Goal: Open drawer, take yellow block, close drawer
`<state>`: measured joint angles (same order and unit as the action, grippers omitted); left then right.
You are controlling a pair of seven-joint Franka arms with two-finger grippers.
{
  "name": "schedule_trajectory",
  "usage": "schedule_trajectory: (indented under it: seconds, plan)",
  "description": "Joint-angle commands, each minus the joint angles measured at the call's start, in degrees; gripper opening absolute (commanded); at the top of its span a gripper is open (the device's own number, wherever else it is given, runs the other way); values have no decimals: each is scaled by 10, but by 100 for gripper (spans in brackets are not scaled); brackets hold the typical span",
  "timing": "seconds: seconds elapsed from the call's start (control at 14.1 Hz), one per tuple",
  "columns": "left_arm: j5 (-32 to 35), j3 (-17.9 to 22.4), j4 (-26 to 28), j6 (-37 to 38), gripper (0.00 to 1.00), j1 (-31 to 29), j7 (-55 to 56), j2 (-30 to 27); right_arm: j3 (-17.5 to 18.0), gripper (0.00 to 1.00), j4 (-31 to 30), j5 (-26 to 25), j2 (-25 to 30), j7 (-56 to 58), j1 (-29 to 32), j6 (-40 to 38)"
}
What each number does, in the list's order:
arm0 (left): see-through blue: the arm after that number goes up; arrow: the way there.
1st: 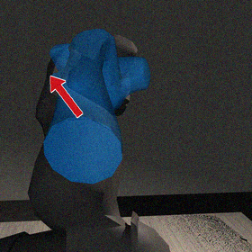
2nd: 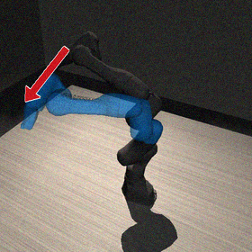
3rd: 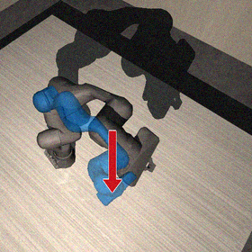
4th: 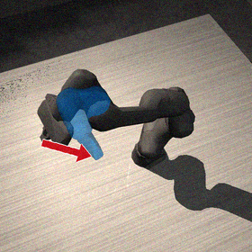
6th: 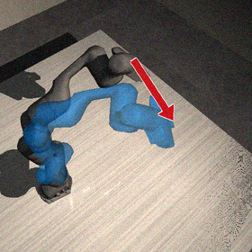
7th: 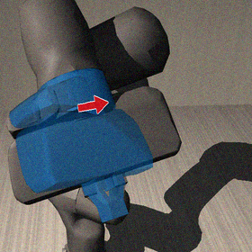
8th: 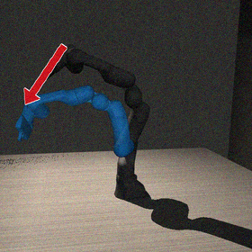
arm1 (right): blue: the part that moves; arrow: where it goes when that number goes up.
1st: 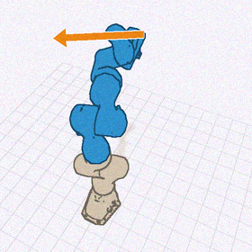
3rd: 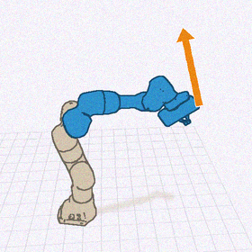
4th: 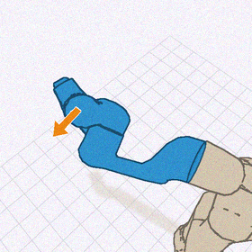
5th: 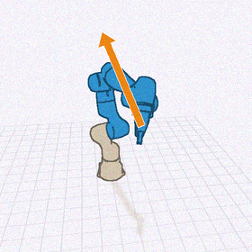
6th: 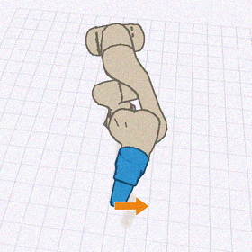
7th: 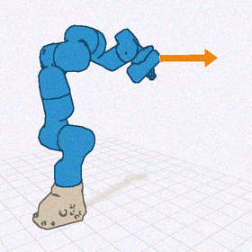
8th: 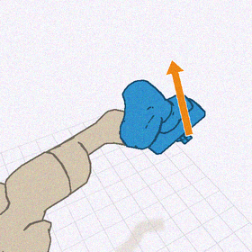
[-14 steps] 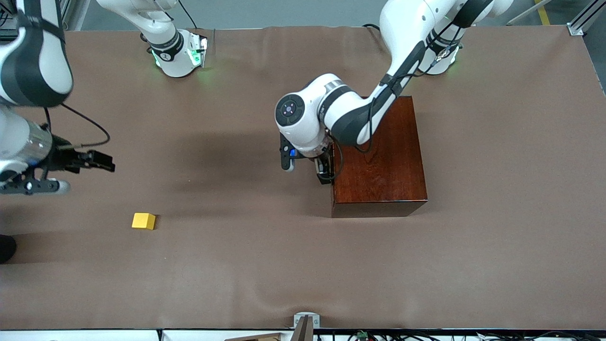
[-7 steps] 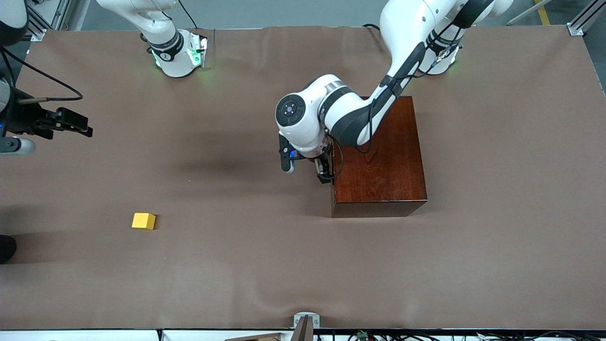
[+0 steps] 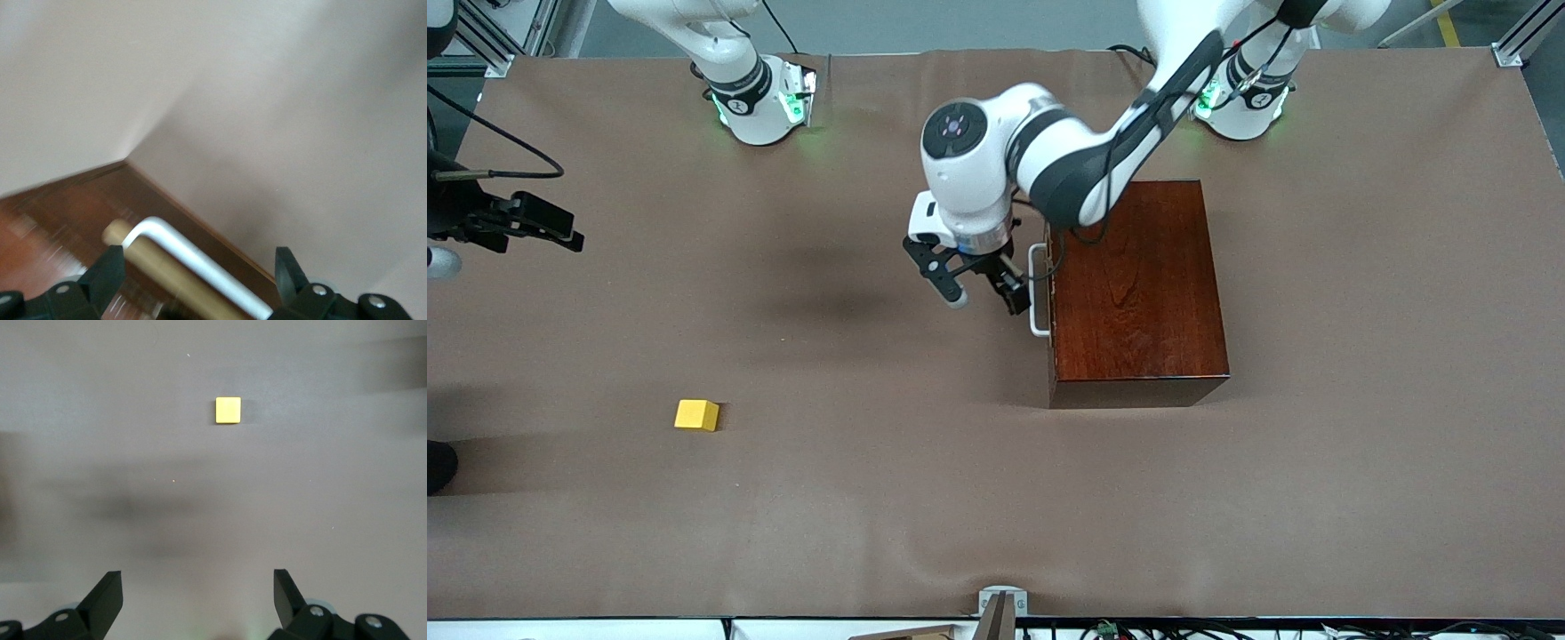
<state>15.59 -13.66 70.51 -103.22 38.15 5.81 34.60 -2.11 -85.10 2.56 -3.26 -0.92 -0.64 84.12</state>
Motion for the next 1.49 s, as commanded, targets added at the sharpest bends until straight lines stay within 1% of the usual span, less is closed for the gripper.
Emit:
schedule_trajectory:
  seconds: [0.0,0.14,0.21,0.28,0.42,0.5,0.57,0.64,0.78,0.92,0.99,1.06,1.2,1.42]
  plan:
    - [-21,5,23,86,100,-61,60,-95,3,100,9,-1,2,-32,2,-4]
    - [-34,2,24,142,100,-130,88,-144,3,100,11,-3,2,-32,2,-5]
    - [-36,2,25,175,100,-153,90,-160,3,100,12,-2,2,-33,2,-6]
    - [-43,2,27,191,100,-179,92,-173,3,100,13,0,2,-33,2,-8]
    - [-105,1,32,194,100,-255,92,-197,3,100,13,-10,2,-31,1,-4]
    - [-128,-2,51,195,100,-295,83,-214,4,100,19,-8,2,-30,1,-7]
    - [-136,-1,72,191,100,-314,82,-230,4,100,27,-7,3,-30,0,-9]
    - [-137,5,87,191,100,-319,82,-246,4,100,28,-9,2,-31,0,-9]
    - [-147,31,146,165,100,-332,82,-282,2,100,29,-4,2,-32,5,-10]
    - [-164,64,248,111,100,-333,54,-346,2,100,28,1,2,-33,18,-6]
    - [-171,78,281,94,100,-333,25,-366,3,100,29,1,2,-32,17,-4]
    - [-172,90,289,91,100,-333,3,-371,4,100,29,0,2,-32,15,-4]
    - [-169,107,286,89,100,-333,-18,-369,5,100,29,-5,2,-31,13,-5]
    - [-166,108,274,89,100,-343,-19,-364,4,100,28,-5,2,-32,16,-5]
